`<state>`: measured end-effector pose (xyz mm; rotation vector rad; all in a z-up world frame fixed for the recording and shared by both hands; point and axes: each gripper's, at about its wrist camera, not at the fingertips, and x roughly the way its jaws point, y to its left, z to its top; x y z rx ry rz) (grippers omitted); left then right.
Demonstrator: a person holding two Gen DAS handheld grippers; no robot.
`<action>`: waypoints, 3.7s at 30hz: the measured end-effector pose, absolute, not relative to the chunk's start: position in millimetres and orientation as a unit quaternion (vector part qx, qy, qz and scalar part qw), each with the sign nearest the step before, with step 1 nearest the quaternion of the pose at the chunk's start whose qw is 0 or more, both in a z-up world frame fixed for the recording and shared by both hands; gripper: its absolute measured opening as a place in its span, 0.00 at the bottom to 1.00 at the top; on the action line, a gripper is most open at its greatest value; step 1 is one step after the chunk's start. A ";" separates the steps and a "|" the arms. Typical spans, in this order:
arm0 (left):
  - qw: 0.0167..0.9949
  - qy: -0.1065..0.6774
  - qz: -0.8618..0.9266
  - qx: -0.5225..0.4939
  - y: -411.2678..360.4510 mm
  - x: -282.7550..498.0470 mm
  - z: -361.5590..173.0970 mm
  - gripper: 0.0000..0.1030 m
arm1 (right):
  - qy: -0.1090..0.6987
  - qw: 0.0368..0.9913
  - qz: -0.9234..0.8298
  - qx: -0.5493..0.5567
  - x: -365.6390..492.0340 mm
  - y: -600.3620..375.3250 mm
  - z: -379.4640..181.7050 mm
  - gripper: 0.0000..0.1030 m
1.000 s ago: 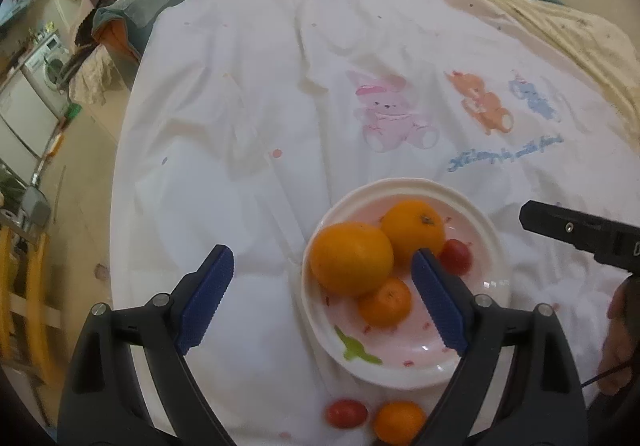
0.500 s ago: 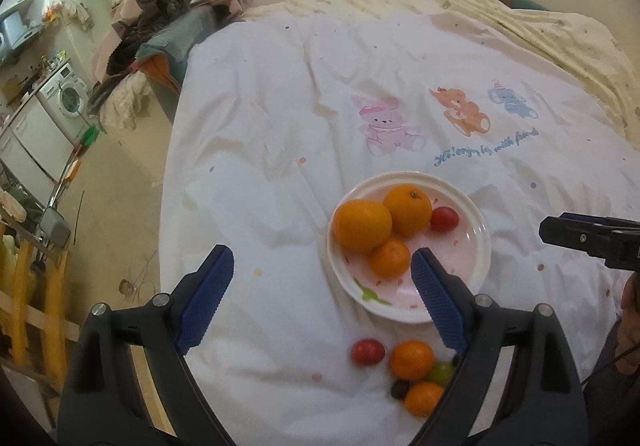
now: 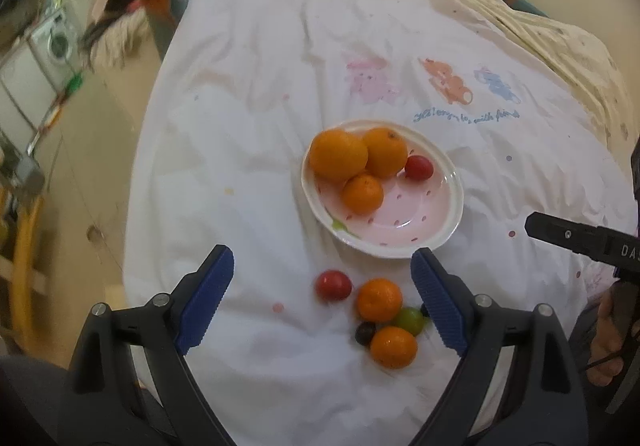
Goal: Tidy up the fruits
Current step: 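Withdraw both grippers from the plate toward the remaining fruit, then grasp the dark plum with the right gripper while the left gripper grasps a red tomato, then carry the plum with the right gripper while the left gripper carries the tomato onto the plate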
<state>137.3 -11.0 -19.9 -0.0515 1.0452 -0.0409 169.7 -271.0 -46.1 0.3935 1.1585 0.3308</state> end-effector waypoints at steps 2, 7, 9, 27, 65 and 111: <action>0.865 0.501 -0.009 -0.033 -3.8 137.0 -24.2 0.86 | 0.546 0.802 0.153 0.187 170.0 -270.9 -49.3 0.75; 0.853 0.516 0.005 -0.075 17.4 136.6 -32.1 0.86 | 0.572 0.781 0.149 0.200 172.9 -266.7 -66.2 0.75; 0.852 0.518 0.012 -0.079 22.3 136.4 -34.1 0.86 | 0.592 0.767 0.152 0.195 175.6 -259.9 -76.9 0.75; 0.832 0.545 0.008 -0.105 22.8 146.6 -50.3 0.86 | 0.685 0.675 0.211 0.173 170.3 -204.9 -142.7 0.30; 0.751 0.646 -0.010 -0.136 -9.7 177.2 -132.0 0.36 | 0.590 0.744 0.185 0.255 171.4 -284.1 -87.4 0.24; 0.825 0.546 0.015 -0.148 25.8 156.7 -71.5 0.24 | 0.599 0.777 0.180 0.069 183.5 -222.1 -99.8 0.22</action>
